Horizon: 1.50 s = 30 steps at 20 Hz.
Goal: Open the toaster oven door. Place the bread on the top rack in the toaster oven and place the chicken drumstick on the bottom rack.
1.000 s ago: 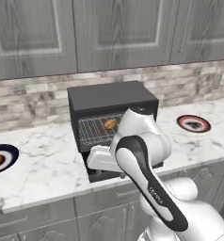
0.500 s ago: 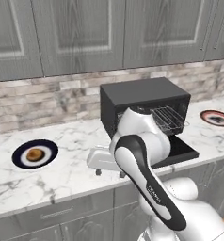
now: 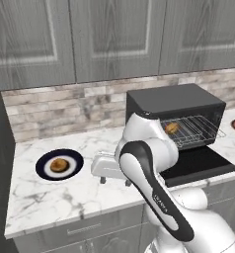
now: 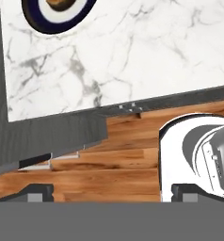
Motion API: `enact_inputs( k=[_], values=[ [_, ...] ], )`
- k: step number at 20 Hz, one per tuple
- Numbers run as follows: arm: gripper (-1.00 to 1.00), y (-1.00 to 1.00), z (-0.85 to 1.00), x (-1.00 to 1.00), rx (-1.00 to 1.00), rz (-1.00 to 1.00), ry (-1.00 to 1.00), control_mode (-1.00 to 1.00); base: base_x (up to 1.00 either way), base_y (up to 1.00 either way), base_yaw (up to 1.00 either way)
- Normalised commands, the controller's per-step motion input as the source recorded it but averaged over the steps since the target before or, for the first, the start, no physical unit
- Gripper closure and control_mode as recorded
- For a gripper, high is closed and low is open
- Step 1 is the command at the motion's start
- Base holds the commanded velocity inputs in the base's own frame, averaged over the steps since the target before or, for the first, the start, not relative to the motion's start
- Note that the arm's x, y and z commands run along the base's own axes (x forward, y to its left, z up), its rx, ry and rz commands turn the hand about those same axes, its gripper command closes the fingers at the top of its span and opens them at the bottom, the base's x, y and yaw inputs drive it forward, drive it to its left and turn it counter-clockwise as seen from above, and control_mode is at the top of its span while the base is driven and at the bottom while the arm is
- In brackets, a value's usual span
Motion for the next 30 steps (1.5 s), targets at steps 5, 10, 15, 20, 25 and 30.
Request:
enact_inputs(
  k=[5, 10, 15, 20, 25, 30],
  values=[
    [-1.0, 0.0, 0.0, 0.0, 0.0, 0.0, 0.0, 1.0, 0.21, 0.57, 0.01],
    [-1.0, 0.0, 0.0, 0.0, 0.0, 0.0, 0.0, 1.0, 0.1, 0.63, -0.03],
    [-1.0, 0.0, 0.0, 0.0, 0.0, 0.0, 0.0, 1.0, 0.52, 0.17, 0.0],
    [-1.0, 0.0, 0.0, 0.0, 0.0, 0.0, 0.0, 1.0, 0.18, 0.05, 0.03],
    [-1.0, 0.0, 0.0, 0.0, 0.0, 0.0, 0.0, 1.0, 0.0, 0.0, 0.0],
    [-1.0, 0.0, 0.0, 0.0, 0.0, 0.0, 0.0, 1.0, 0.0, 0.0, 0.0]
  ],
)
